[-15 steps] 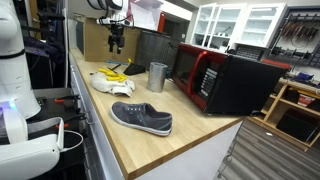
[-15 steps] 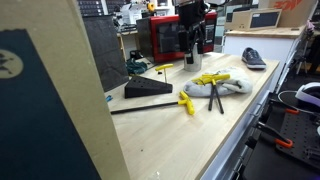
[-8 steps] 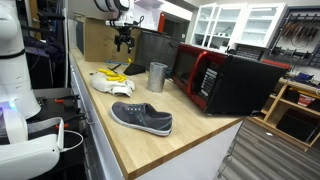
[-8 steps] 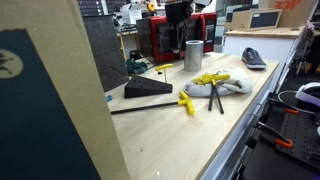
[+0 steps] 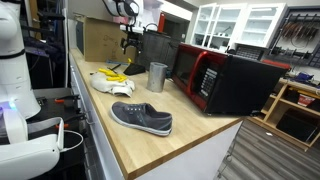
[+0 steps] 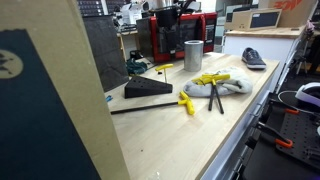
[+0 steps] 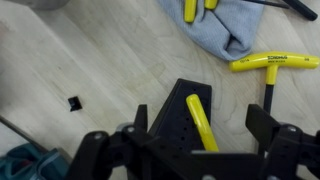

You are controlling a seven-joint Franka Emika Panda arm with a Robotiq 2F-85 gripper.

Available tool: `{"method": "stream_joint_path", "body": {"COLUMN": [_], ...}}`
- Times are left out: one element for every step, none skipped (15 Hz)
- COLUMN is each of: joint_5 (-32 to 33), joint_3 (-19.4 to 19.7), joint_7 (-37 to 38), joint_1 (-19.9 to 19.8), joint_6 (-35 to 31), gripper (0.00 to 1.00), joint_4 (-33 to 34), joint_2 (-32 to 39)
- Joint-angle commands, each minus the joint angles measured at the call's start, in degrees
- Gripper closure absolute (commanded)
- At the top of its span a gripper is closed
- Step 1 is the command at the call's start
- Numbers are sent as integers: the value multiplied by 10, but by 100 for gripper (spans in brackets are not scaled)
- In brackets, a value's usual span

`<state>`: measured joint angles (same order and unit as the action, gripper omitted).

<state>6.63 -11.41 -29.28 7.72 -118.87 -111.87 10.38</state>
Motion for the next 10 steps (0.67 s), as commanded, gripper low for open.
{"method": "stream_joint_path", "body": {"joint_5": [2, -4, -4, 0, 1, 3, 4, 5, 5, 0], "joint_3": [-5, -8, -9, -10, -11, -13, -15, -17, -18, -14], "joint_7": [-111, -144, -168, -187, -205, -222, -236, -250, -250, -227], "joint_1": [-4, -4, -3, 0, 2, 4, 5, 7, 10, 8], "joint_6": [26, 26, 27, 24, 25, 24, 25, 26, 30, 9], "gripper": [0, 0, 0, 0, 0, 0, 0, 0, 0, 0], "joint_4": [50, 58, 65, 70, 75, 79, 82, 82, 81, 63], "joint_2": [28, 34, 38, 42, 45, 50, 54, 58, 59, 48]}}
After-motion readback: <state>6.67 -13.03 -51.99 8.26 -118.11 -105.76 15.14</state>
